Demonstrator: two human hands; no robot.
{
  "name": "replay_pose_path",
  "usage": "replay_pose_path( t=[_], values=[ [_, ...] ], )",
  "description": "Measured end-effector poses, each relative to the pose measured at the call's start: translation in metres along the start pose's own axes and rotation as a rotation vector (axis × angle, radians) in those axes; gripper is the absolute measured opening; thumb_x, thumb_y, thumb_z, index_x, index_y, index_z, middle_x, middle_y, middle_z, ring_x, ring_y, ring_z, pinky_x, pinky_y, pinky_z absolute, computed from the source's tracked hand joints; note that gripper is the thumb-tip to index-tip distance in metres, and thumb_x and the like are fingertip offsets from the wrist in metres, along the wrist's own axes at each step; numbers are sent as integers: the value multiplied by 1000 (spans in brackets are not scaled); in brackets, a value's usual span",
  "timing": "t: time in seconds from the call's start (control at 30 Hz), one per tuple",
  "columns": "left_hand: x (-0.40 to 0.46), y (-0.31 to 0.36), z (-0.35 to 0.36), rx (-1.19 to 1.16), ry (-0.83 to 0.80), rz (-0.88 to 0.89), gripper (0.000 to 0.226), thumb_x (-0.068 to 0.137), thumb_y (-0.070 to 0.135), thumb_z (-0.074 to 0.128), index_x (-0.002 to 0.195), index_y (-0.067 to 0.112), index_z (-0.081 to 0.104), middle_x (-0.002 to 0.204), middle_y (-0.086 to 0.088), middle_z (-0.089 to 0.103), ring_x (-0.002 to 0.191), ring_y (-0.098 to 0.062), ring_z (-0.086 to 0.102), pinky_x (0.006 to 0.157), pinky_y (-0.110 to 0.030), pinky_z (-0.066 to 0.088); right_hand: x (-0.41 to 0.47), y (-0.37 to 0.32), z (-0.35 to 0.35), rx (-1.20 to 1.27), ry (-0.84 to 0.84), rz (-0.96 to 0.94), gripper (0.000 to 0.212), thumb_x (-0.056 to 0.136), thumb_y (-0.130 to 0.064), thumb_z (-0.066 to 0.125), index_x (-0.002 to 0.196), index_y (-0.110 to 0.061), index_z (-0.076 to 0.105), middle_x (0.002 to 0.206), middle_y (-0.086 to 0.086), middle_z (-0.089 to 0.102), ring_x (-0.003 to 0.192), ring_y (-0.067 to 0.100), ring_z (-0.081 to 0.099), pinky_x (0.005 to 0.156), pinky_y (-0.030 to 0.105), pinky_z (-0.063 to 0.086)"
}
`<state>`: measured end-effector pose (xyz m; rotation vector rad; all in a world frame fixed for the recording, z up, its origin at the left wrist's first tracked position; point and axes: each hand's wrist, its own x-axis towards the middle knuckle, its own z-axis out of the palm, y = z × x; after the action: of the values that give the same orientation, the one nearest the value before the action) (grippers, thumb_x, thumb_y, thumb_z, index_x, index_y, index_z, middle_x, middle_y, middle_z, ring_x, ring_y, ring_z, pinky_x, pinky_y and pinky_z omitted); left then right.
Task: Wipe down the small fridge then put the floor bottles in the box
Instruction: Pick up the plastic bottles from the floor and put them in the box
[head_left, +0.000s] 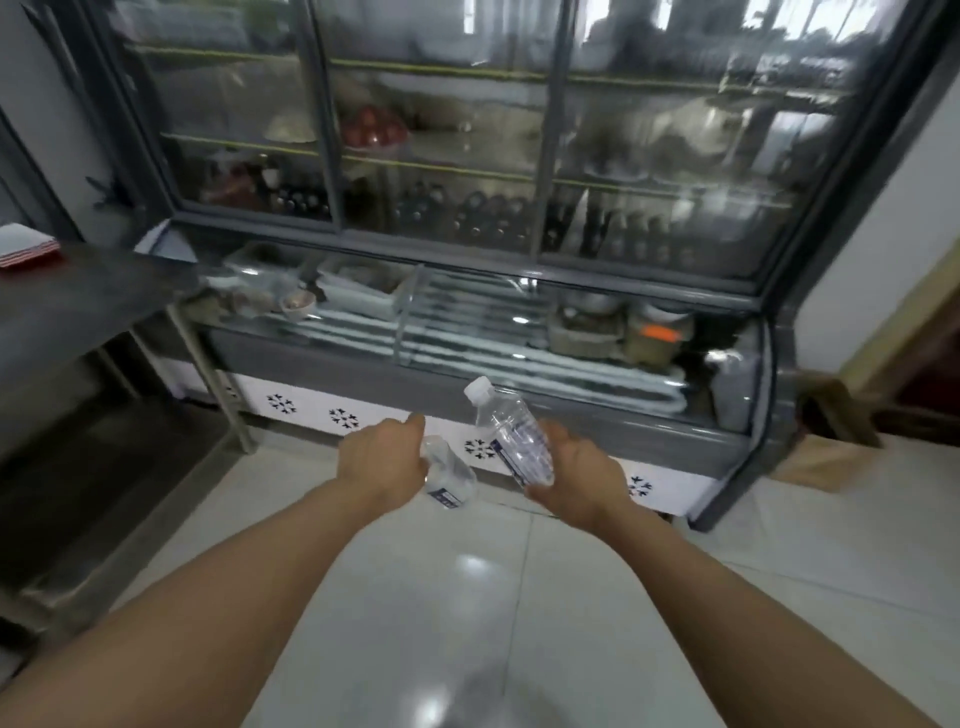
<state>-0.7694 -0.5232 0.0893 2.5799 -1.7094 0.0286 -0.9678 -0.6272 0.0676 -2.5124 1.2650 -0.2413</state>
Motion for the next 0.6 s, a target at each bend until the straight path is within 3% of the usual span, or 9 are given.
replay_pose_path(
  t=[0.17, 0.4, 0.6],
  values=[
    [21, 117, -5, -33, 14, 190, 28, 89, 34, 52, 111, 17, 49, 107, -8, 64, 98, -31, 61, 68, -32, 35, -47, 104, -53, 23, 100, 205, 70, 78, -36, 67, 138, -23, 33, 116, 5, 63, 102, 28, 61, 68, 29, 41],
    [62, 272, -9, -83, -22, 446, 17, 86, 22, 49, 103, 18, 49, 100, -7, 64, 91, -28, 60, 65, -30, 35, -98, 231, -114, 50, 211, 444, 71, 76, -39, 71, 135, -23, 33, 123, 4, 59, 107, 28, 58, 77, 32, 45],
    [112, 399, -9, -101, -8, 633, 23, 86, 28, 52, 107, 21, 52, 106, -6, 64, 98, -29, 61, 72, -34, 42, -120, 325, -159, -3, 268, 621, 69, 77, -43, 68, 133, -26, 31, 119, 3, 59, 100, 27, 59, 70, 30, 41]
  ],
)
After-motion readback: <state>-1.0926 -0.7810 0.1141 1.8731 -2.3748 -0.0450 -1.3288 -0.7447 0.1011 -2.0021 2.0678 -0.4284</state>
